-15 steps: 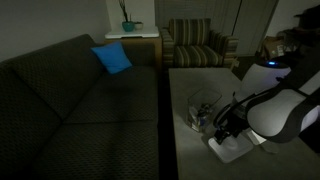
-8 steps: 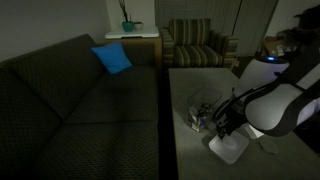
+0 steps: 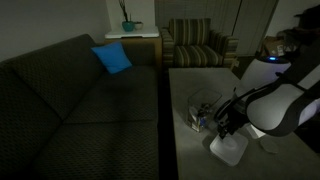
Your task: Put the white lid on top of the clear storage jar then press down the button on the lid
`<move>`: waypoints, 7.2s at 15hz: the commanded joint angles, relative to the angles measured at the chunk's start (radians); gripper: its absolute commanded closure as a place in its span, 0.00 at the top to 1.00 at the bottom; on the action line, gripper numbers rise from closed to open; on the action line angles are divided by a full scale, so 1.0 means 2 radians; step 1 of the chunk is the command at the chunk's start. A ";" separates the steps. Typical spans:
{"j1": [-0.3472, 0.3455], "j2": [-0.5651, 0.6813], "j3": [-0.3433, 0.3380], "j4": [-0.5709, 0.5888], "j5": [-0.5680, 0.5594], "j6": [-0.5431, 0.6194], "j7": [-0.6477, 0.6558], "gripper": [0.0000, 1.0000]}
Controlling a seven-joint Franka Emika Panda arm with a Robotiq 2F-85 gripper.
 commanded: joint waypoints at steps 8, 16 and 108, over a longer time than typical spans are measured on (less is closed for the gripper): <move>0.001 -0.041 -0.003 -0.073 -0.008 0.018 -0.026 1.00; -0.021 -0.071 0.024 -0.094 -0.012 -0.038 -0.052 1.00; 0.035 -0.269 -0.008 -0.163 0.005 0.005 0.012 0.54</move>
